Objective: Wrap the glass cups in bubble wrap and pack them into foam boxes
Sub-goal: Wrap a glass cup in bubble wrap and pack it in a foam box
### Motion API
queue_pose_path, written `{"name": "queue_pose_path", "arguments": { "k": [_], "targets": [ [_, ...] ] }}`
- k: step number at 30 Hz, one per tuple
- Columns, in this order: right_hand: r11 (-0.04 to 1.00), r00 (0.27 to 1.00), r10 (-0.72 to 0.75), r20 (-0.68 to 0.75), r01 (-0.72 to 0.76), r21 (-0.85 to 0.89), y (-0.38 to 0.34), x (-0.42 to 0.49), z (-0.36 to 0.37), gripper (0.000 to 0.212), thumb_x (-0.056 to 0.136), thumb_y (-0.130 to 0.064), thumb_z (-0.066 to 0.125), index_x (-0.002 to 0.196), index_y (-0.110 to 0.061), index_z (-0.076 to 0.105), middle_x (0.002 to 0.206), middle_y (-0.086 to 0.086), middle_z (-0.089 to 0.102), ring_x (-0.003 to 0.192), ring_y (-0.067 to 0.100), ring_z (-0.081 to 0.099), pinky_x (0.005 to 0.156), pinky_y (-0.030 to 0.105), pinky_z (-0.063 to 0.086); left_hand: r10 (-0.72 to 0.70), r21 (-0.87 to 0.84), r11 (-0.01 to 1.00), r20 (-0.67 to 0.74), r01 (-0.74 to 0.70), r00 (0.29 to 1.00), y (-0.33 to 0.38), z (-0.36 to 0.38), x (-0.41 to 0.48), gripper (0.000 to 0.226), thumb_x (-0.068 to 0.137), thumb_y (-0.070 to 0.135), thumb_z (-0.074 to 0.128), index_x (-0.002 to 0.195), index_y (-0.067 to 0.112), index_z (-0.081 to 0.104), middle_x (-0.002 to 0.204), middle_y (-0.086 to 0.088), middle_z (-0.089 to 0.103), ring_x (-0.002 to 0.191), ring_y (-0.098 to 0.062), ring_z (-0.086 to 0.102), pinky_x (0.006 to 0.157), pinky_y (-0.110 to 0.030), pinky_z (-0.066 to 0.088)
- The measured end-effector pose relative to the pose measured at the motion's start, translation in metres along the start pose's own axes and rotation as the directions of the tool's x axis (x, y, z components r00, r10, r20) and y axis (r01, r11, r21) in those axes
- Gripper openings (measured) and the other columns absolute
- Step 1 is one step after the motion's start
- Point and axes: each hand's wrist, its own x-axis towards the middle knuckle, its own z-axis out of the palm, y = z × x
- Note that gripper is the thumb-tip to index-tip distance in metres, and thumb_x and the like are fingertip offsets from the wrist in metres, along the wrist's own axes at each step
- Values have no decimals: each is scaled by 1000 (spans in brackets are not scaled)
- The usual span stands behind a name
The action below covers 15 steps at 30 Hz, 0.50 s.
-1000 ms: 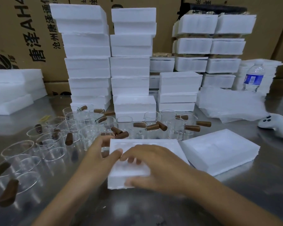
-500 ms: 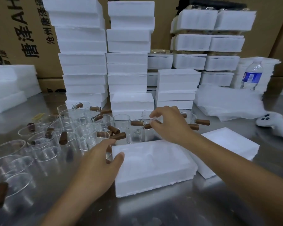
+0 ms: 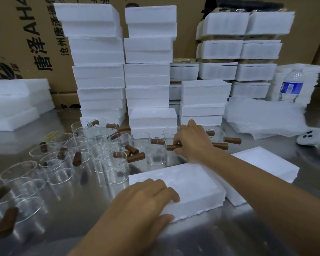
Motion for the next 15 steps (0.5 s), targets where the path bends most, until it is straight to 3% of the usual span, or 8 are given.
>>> {"name": "queue_pose_path", "arguments": {
  "k": [2, 4, 6, 7, 9, 12, 15],
  "targets": [
    [998, 999, -7, -51, 11, 68, 4, -4, -5, 19, 86, -39, 61, 96, -25, 69, 85, -4, 55, 95, 19, 38, 74, 28, 24, 31, 43, 999, -36, -30, 999, 1, 0, 1, 38, 53, 49, 82, 86, 38, 67, 81, 23, 63, 71, 3, 61, 63, -9, 36],
    [996, 992, -17, -123, 28, 88, 11, -10, -10, 18, 89, -39, 58, 91, -25, 69, 84, -4, 63, 88, 16, 36, 72, 28, 25, 14, 39, 999, -72, -12, 997, -5, 5, 1, 46, 46, 42, 91, 85, 37, 66, 81, 23, 62, 69, 3, 61, 63, -10, 37],
    [985, 976, 4, -219, 34, 167, 18, -19, -17, 18, 89, -36, 58, 80, -24, 67, 78, -4, 63, 87, 16, 40, 69, 28, 27, -49, -46, 998, -84, 45, 995, -7, 5, 2, 45, 63, 51, 81, 102, 45, 58, 103, 27, 56, 90, 7, 58, 72, -8, 41],
    [970, 964, 43, -262, 23, 244, 22, -25, -21, 18, 89, -34, 60, 78, -23, 68, 76, -5, 63, 87, 15, 40, 68, 28, 27, -126, -107, 988, -133, 112, 983, -8, 5, 4, 44, 72, 61, 67, 110, 53, 48, 115, 33, 46, 103, 15, 49, 81, -10, 42],
    [897, 941, 144, -306, 6, 441, 29, -36, -33, 11, 87, -33, 63, 81, -27, 69, 78, -7, 63, 85, 13, 40, 66, 26, 29, -322, -337, 913, -251, 230, 913, -6, 4, 11, 52, 67, 75, 48, 113, 67, 27, 122, 44, 30, 112, 24, 34, 84, -9, 37],
    [719, 939, 203, -279, 51, 693, 39, -52, -53, 12, 84, -32, 67, 79, -43, 63, 79, -15, 63, 82, 13, 48, 70, 20, 36, -566, -740, 640, -274, 206, 778, -1, -2, 36, 67, 54, 78, 60, 109, 70, 24, 117, 45, 35, 106, 27, 40, 78, -9, 35],
    [604, 959, 177, -221, 72, 793, 50, -65, -71, 6, 78, -33, 69, 79, -39, 70, 76, -15, 66, 84, 20, 62, 79, 32, 47, -596, -951, 300, -123, 78, 793, 3, -7, 70, 84, 46, 77, 71, 119, 54, 38, 122, 27, 51, 104, 9, 58, 80, -17, 47]
  ]
}}
